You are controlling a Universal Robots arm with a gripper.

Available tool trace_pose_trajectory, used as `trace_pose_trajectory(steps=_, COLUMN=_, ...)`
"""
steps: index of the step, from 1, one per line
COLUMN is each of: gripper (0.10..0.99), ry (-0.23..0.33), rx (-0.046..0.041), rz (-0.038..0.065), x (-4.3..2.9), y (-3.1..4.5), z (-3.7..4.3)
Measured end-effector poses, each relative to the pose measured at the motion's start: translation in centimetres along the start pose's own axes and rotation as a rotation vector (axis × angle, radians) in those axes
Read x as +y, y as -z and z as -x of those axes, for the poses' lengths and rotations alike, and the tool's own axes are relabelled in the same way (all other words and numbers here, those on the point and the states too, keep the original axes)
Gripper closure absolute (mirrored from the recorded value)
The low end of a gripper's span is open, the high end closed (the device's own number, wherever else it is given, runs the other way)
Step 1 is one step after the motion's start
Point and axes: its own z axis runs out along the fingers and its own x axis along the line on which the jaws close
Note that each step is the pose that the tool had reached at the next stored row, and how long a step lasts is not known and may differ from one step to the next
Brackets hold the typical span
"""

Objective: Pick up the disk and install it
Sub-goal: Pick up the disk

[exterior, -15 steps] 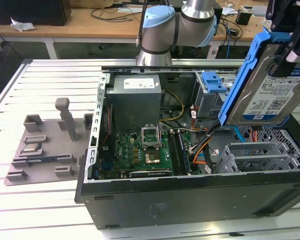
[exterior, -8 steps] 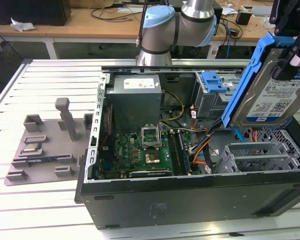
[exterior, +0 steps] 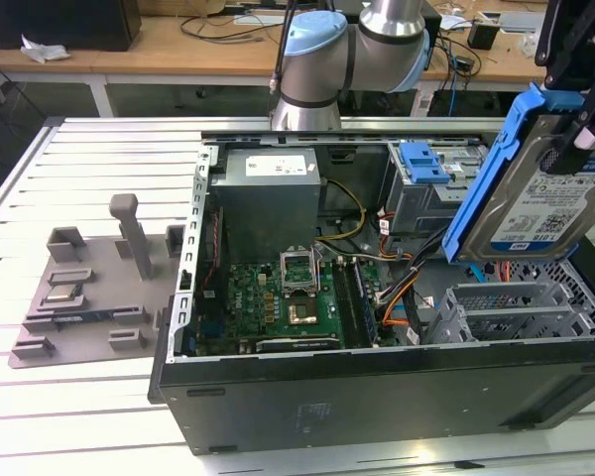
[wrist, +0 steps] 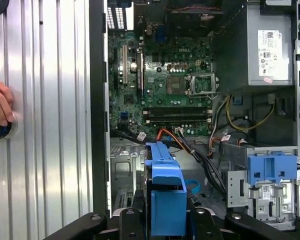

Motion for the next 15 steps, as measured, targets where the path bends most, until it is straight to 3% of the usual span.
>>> trace_pose_trajectory(steps=10, gripper=0.718, ry=0.000, rx=0.0000, rz=0.003, x=-1.52, y=-1.31, z=-0.22)
trace_pose_trajectory(steps=15, gripper=0.718, ry=0.000, rx=0.0001, rz=0.004, x=-2.41, y=-2.02, z=-0.86)
